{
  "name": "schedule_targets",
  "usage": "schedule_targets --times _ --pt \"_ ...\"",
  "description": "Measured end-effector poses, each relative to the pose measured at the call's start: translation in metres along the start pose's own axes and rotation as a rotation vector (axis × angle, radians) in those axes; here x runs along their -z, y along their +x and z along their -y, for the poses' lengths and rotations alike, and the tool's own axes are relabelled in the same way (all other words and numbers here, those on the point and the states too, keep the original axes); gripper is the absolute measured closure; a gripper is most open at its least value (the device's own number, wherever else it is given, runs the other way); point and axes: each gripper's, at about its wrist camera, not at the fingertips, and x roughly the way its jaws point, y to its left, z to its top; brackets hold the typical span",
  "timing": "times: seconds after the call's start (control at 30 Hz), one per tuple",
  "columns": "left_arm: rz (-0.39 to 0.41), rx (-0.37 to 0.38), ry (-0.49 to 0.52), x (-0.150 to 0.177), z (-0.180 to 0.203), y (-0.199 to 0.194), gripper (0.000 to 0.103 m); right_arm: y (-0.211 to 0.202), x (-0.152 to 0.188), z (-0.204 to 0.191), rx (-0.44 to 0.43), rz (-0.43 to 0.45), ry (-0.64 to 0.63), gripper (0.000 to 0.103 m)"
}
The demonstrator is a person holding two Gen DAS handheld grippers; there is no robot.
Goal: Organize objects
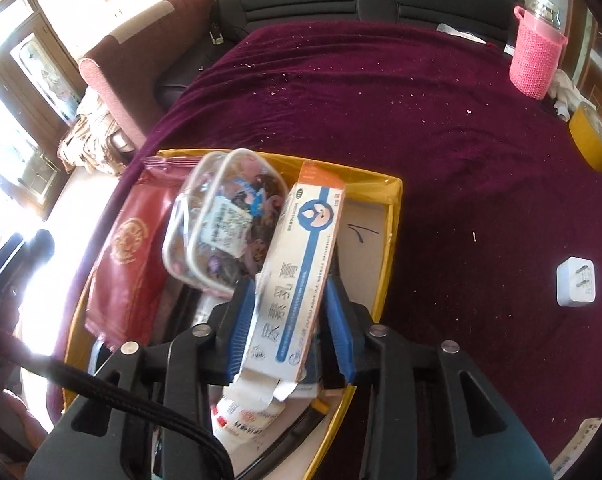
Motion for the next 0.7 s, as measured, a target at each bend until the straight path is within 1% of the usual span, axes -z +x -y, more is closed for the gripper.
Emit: schedule_targets --times 0.13,0.2,0.3,0.47,0.7 --pt "0.026 -0.014 -0.005 0.005 -0.002 -0.014 0.039 -0.012 0.009 -0.002 -0.003 0.012 -0.006 0.067" --pt "0.042 -0.009 0.000 0.007 -0.001 -0.022 0.039 -0.018 0.015 -0.002 -0.005 0.017 -0.012 0.067" --pt "0.059 -0.013 0.007 0.009 0.004 -0.032 0.039 -0.029 0.024 -0.001 -0.011 0.026 -0.013 0.067" --pt "0.081 -0.012 0.038 0.016 0.021 -0.050 0.038 -0.050 0.038 0.008 -0.022 0.056 -0.004 0.061" --pt "0.103 0.007 0.087 0.023 0.053 -0.072 0.036 -0.078 0.056 0.038 -0.032 0.093 0.031 0.060"
